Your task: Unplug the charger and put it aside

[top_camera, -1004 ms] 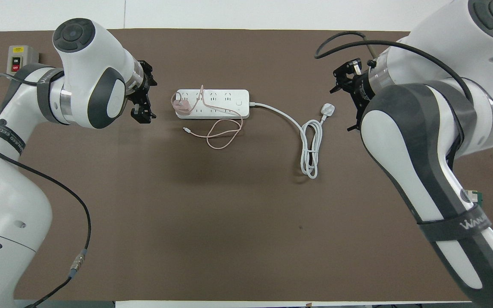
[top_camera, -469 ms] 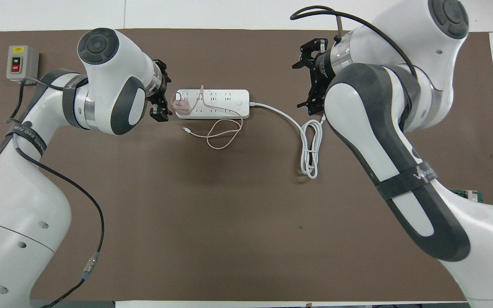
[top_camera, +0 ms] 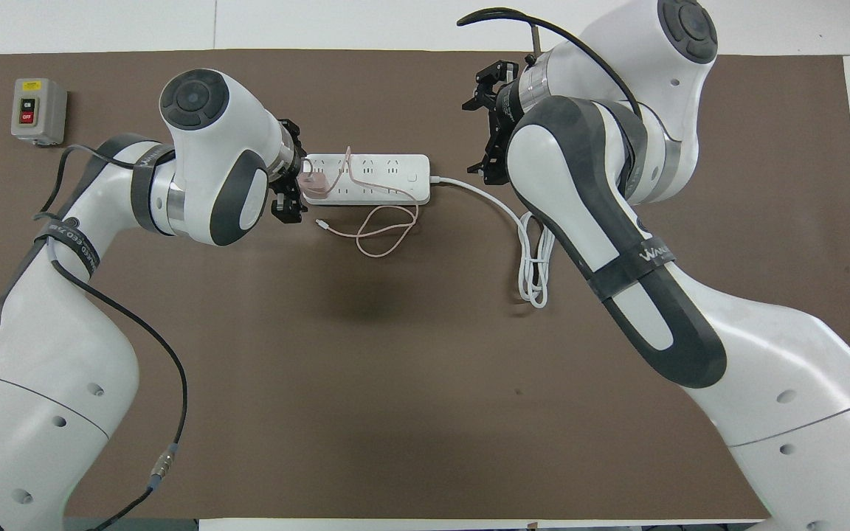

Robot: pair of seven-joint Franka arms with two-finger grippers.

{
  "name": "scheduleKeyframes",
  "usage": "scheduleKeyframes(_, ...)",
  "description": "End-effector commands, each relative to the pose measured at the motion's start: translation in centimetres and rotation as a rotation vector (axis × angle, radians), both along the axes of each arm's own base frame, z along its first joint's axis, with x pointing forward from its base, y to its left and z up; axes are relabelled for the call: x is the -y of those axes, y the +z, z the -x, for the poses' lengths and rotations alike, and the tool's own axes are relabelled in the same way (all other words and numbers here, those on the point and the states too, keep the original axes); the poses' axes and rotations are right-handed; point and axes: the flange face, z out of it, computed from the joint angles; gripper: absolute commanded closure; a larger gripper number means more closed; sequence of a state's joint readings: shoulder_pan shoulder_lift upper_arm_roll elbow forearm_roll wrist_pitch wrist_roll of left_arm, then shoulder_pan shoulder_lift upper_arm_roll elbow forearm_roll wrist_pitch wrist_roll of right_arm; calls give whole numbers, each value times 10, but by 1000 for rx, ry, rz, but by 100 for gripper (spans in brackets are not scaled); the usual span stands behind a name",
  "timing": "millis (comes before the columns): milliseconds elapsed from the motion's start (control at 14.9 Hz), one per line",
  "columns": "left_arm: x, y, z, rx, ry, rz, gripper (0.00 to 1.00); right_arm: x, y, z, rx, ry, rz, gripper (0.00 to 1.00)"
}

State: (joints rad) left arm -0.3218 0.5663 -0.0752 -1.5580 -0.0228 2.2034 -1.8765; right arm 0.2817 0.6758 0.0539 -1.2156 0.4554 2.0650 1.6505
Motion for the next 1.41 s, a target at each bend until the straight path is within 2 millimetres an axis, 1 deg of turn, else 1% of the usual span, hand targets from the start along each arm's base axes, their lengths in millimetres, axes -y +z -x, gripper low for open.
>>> scheduleKeyframes(0, 7, 10, 9, 27, 3, -15, 0, -18, -11, -8, -3, 22, -41, 5)
scheduleKeyframes(67, 6, 9, 8, 29, 4, -15, 0, -20, -15, -7, -10, 24, -43, 5)
scheduleKeyframes(268, 7, 8, 9, 24, 4, -17, 0, -40, -32, -5, -30, 51, -63, 5)
scheduleKeyframes(335, 7, 7, 10, 21, 4, -18, 0, -53, -48, -8, -40, 68, -72, 5)
scheduleKeyframes(402, 7, 8, 9, 24, 4, -17, 0, -69, -59, -3, -45, 89, -70, 5)
scheduleKeyframes(536, 6, 8, 9, 24, 4, -17, 0, -77, -80, 0, -60, 107, -64, 5)
scheduleKeyframes(603, 5, 8, 8, 23, 5, -18, 0, -84, -86, 4, -70, 121, -61, 5)
scheduleKeyframes(670, 3, 8, 7, 26, 9, -17, 0, -85, -90, 6, -81, 127, -58, 5)
scheduleKeyframes(871, -1, 11, 6, 8, 10, -29, 0, -84, -93, 10, -105, 159, -46, 5)
scheduleKeyframes(1004, -1, 11, 6, 10, 3, -35, 0, -78, -94, 8, -108, 161, -48, 5)
scheduleKeyframes(1205, -2, 12, 5, 15, -3, -37, 0, -75, -95, 5, -94, 161, -52, 5)
scheduleKeyframes(1272, -2, 12, 5, 18, -2, -36, 0, -75, -100, 5, -97, 160, -52, 5)
scheduleKeyframes(1339, -2, 12, 5, 18, -2, -36, 0, -75, -101, 4, -92, 156, -54, 5)
